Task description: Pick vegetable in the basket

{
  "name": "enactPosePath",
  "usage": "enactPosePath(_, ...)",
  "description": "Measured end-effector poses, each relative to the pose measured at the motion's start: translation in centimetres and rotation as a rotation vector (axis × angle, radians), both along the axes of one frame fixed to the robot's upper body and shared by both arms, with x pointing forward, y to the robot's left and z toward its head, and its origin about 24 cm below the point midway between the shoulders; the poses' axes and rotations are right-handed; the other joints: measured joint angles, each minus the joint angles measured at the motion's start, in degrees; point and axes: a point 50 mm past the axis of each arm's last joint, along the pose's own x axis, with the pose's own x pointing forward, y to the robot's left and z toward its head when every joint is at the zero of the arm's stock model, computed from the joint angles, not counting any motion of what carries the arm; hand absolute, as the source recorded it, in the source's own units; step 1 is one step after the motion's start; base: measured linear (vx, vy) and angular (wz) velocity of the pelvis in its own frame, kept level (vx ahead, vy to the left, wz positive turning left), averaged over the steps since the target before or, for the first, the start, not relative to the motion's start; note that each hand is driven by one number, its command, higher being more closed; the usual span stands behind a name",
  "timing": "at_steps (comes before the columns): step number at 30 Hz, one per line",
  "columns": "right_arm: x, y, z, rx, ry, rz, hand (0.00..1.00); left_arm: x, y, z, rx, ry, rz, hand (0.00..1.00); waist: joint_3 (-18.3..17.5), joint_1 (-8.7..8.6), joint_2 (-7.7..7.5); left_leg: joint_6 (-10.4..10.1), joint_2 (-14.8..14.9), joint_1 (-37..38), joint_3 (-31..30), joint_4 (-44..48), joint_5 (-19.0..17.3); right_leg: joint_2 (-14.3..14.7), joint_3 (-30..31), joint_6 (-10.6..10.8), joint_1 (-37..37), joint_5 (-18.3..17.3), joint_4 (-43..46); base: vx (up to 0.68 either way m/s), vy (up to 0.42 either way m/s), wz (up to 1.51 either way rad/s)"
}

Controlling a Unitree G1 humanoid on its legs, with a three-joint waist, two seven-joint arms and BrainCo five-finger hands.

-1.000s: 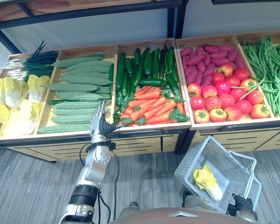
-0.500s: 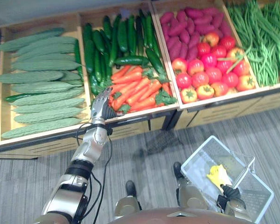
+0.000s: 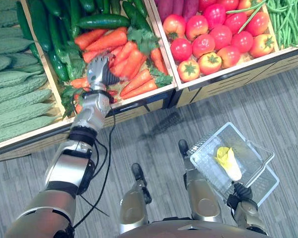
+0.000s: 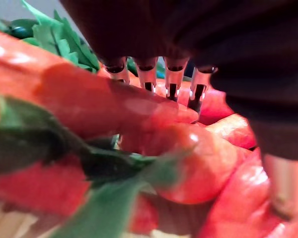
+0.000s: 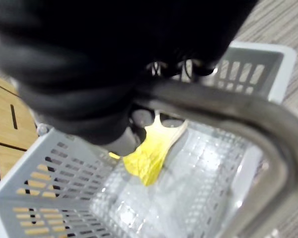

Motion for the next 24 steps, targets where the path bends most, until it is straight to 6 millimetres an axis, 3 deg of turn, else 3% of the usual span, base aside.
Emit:
enactPosePath(5, 0.2, 0.5, 0.2, 0.022, -0.031, -0.004, 1.00, 0.4, -0.9, -0.3, 0.002, 0.065, -0.032, 1.00, 0.0, 0.38, 0.04, 0.0, 0.1, 0.6, 0.1, -0.5, 0.1, 0.0, -0.4, 0.1, 0.7, -0.1, 0.0, 0.04, 0.013, 0.05)
enactPosePath(10, -0.5, 0.6, -0.2, 0.039, -0.007, -0.004, 1.00, 0.1, -2.2, -2.8, 0.034, 0.167, -0.070, 1.00, -0.4, 0.94, 0.47, 0.0, 0.4, 4.5, 0.0, -0.4, 0.1, -0.2, -2.7, 0.4, 5.1, -0.3, 0.0, 0.04, 0.022, 0.15)
enactPosePath(12, -1.1, 0.3, -0.6, 0.038, 0.026, 0.000, 1.00, -0.8, -2.6, -4.0, 0.083, 0.174, -0.095, 1.00, -2.4, 0.96, 1.59, 0.1, -0.2, 5.2, -0.6, -0.4, 0.2, -0.6, -4.7, 0.3, 6.2, -0.4, 0.0, 0.01, 0.031, 0.18)
enactPosePath(19, -3.3, -1.2, -1.8, 0.045, 0.147, -0.040, 1.00, -1.6, -2.8, -4.8, 0.127, 0.167, -0.122, 1.00, -9.1, 0.91, 4.17, 0.5, -1.2, 9.6, -4.0, -1.4, 0.5, -1.9, -9.4, -1.0, 12.3, -3.2, 0.3, -0.01, 0.005, 0.26)
enactPosePath(24, -4.0, -1.5, -2.1, 0.046, 0.179, -0.041, 1.00, -2.0, -2.4, -4.4, 0.154, 0.144, -0.125, 1.00, -12.1, 0.93, 4.59, 0.4, -1.8, 12.1, -4.9, -4.3, 1.7, -2.1, -10.5, -0.5, 14.2, -4.1, 0.3, -0.04, -0.017, 0.13)
